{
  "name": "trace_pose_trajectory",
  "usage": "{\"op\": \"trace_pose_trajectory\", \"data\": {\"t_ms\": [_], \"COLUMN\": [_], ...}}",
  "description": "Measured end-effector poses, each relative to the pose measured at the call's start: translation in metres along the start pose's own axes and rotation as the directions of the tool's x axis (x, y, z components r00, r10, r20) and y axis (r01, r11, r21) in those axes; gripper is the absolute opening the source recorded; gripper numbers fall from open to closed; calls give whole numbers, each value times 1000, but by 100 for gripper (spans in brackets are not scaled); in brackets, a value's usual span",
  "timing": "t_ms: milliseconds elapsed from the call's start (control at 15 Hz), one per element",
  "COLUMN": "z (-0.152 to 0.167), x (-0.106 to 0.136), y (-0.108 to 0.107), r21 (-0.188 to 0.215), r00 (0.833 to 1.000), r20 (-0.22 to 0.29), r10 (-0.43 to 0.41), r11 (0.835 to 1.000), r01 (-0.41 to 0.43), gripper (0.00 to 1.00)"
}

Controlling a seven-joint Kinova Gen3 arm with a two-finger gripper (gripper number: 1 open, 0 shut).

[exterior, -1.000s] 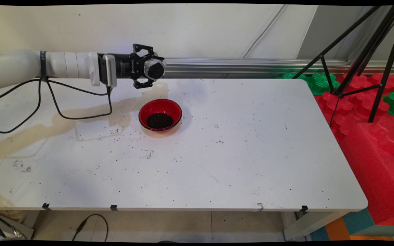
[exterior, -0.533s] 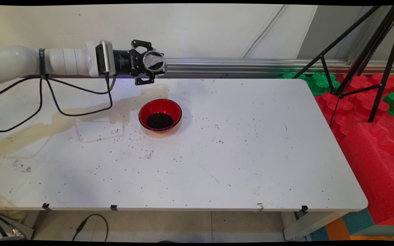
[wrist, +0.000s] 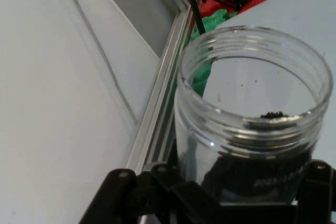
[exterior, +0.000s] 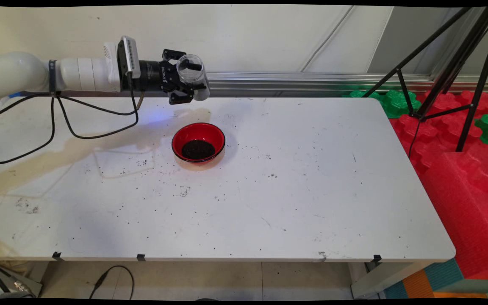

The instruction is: Pour the black seasoning powder in the red bowl

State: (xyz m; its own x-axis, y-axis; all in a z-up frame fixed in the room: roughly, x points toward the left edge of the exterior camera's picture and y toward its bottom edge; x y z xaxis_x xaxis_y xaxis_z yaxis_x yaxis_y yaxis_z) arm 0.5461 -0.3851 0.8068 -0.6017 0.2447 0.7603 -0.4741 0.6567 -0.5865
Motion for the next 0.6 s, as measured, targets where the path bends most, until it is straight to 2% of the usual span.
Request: {"op": "trace_pose_trajectory", "data": {"t_ms": [400, 600], "z": [0, -1], "x": [0, 0], "y": [-4, -6], "r21": [-1, -1], "r00": [987, 974], "r20": [-7, -8], "r10": [-159, -227], "r11": [987, 974], "r01": [159, 227], "gripper": [0, 0]}}
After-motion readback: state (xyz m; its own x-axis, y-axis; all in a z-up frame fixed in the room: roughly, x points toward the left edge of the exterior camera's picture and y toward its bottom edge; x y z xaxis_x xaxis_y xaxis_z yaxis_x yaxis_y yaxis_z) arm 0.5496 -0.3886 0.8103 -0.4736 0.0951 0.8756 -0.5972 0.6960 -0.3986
